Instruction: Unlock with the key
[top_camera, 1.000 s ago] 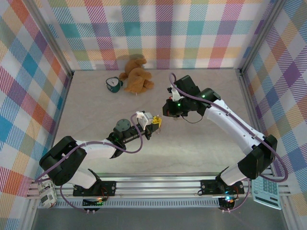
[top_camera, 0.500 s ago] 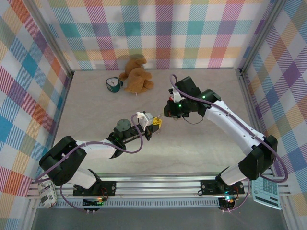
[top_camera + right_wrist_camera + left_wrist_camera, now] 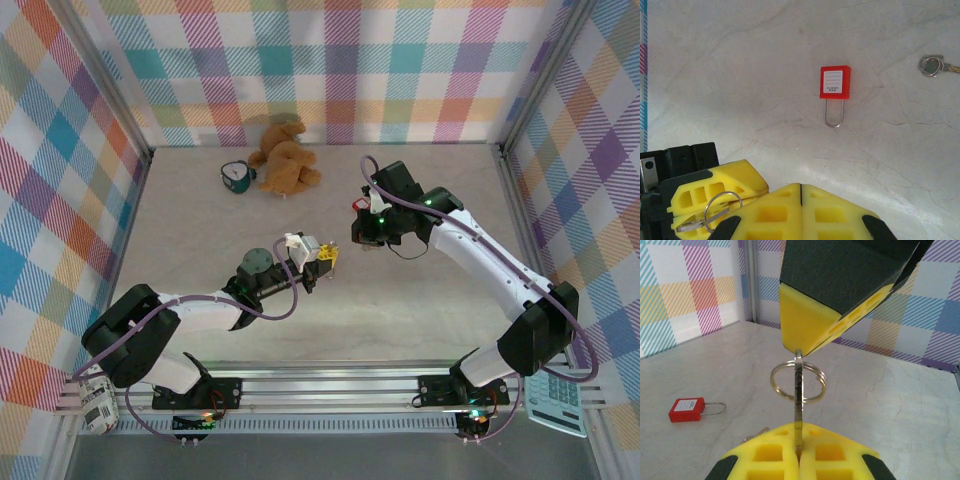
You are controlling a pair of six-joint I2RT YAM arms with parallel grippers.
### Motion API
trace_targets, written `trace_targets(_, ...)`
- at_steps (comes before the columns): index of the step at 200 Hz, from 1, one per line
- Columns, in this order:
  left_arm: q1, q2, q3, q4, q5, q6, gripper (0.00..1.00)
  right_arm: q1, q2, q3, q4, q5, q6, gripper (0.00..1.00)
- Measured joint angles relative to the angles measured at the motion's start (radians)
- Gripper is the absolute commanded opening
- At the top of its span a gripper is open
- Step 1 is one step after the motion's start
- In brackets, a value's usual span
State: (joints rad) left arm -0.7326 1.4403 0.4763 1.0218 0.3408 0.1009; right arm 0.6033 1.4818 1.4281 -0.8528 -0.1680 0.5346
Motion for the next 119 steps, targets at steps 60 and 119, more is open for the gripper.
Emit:
trace_targets(60, 0.010, -0.001, 0.014, -0.040, 0.051, 0.000, 0.00, -0.027, -0.085, -0.101, 0.138, -0.027, -0.087, 0.57)
trace_targets(119, 0.140, -0.002, 0.088, -0.162, 0.266, -0.133, 0.00, -0.102, -0.197, -0.296, 0.428, -0.130, -0.250, 0.58)
